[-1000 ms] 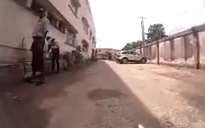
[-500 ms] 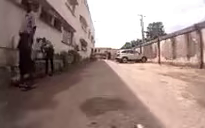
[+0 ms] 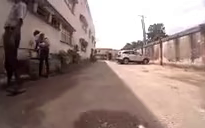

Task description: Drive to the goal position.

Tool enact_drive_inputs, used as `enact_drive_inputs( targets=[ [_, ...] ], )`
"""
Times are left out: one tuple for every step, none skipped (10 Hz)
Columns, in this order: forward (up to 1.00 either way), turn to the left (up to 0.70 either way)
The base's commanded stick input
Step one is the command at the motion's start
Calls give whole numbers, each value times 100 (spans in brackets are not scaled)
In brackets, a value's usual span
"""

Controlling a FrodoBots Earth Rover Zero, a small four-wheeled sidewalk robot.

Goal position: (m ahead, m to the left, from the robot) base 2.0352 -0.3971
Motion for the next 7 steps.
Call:
enact_drive_inputs(
  targets=[
    [85,0],
    [85,0],
    [85,0],
    [85,0],
    [85,0],
    [85,0],
    [85,0]
  ],
)
